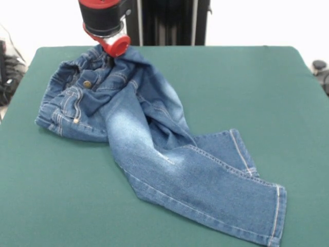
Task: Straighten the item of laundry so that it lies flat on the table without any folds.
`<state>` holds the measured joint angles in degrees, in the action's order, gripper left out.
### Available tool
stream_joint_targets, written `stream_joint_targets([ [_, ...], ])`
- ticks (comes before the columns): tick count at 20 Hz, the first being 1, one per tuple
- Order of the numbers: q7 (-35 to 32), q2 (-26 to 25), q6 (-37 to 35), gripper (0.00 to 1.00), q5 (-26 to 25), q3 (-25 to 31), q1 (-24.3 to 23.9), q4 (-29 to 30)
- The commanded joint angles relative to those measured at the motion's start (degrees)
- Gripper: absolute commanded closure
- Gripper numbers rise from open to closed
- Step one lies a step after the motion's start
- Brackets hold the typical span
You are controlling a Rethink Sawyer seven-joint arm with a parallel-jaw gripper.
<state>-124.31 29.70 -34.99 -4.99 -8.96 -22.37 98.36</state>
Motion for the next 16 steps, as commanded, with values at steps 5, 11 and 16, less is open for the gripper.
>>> stream_joint_targets([
  [5, -10.2, -1.7, -10.3, 1.0, 4.7, 1.2, 3.0, 5.3],
  [11, -10.8, 1.9, -11.7, 1.0, 5.5, 0.2, 3.6, 10.1],
  [16, -11.6, 4.5, -12.4, 1.0, 6.1, -0.9, 4.3, 13.3],
])
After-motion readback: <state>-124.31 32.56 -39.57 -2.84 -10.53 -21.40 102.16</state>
